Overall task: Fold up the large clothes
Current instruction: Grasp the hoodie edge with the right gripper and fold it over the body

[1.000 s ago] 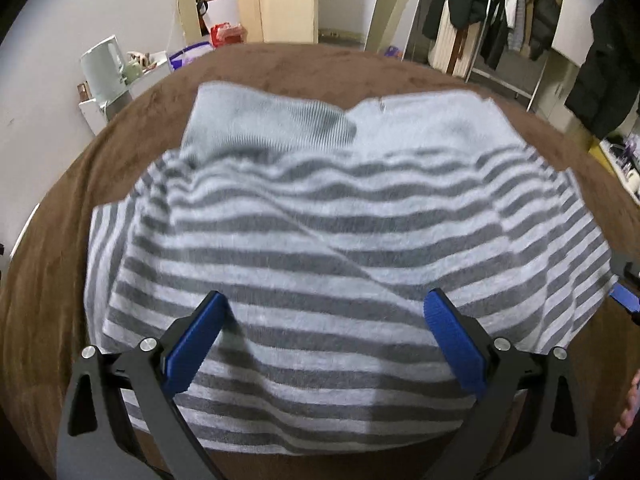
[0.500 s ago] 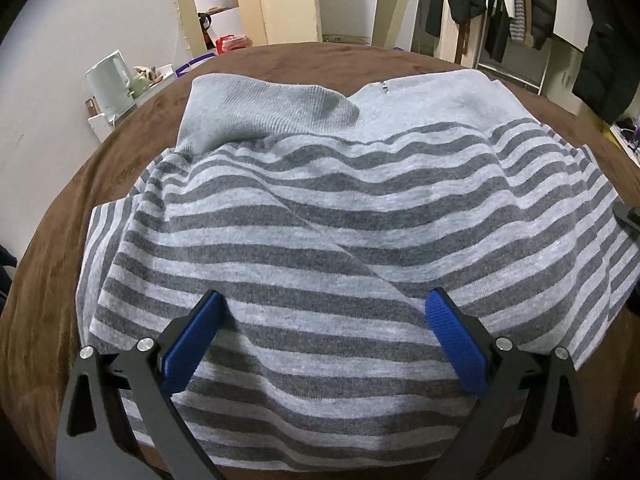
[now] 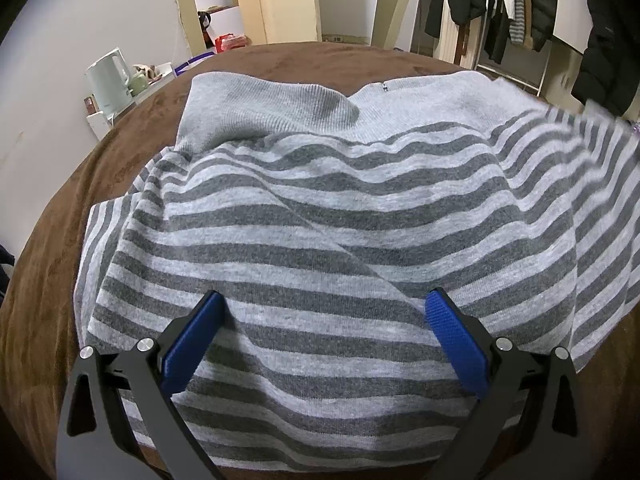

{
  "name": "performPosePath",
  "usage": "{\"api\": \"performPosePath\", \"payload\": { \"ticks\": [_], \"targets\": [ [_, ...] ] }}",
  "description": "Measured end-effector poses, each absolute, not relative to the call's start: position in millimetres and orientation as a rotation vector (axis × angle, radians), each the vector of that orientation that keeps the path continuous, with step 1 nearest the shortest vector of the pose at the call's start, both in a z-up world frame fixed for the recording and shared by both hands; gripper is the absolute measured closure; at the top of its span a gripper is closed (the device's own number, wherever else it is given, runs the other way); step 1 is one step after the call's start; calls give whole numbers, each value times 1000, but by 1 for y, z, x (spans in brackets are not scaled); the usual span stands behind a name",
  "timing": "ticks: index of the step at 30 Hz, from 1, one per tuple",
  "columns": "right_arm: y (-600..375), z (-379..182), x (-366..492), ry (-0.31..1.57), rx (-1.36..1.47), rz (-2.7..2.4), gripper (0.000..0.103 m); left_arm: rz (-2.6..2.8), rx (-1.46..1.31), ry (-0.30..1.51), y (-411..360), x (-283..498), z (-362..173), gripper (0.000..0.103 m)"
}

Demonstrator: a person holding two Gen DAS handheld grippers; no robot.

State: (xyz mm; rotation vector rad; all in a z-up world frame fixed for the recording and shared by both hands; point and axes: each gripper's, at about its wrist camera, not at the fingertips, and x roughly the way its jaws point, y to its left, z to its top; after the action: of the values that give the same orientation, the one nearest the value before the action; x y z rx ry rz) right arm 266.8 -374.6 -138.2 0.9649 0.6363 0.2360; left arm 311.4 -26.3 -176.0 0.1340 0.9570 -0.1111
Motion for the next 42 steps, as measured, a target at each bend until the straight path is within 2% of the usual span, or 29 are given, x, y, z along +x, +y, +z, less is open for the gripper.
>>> {"api": "performPosePath", "payload": {
  "ticks": [6,14,16,19,24,30,35,37,38,39,40,41,42],
  "targets": [
    [-322,-84,273,642,843,395,75,-104,127,987,-26,317,-171,5],
    [-263,-48,281,681,736,524,75,-97,106,982,-20,314,-168,5],
    [-248,-41,284,684,715,552,87,-97,103,987,-18,313,-165,6],
    [-220,-28,303,712,643,560,88,-94,74,986,-8,311,-156,6],
    [-217,-52,316,795,617,503,89,-114,-6,1013,13,310,-158,5],
    [-193,-92,328,979,591,498,89,-134,-17,988,12,301,-156,6],
    [-187,-110,325,1027,571,490,89,-144,-42,1004,20,295,-152,6],
    [-188,-109,324,1023,572,513,82,-146,-38,992,24,291,-148,6],
    [-188,-105,326,1024,559,535,73,-131,-30,984,28,290,-146,6],
    [-186,-99,325,1016,543,566,56,-126,-29,984,30,289,-147,6],
    [-186,-94,324,1006,531,583,46,-122,-34,994,33,291,-149,6],
    [-182,-83,320,986,489,596,26,-118,-38,1005,36,294,-151,6],
    [-180,-74,314,968,443,593,16,-112,-45,1025,39,296,-156,6]
  ]
}}
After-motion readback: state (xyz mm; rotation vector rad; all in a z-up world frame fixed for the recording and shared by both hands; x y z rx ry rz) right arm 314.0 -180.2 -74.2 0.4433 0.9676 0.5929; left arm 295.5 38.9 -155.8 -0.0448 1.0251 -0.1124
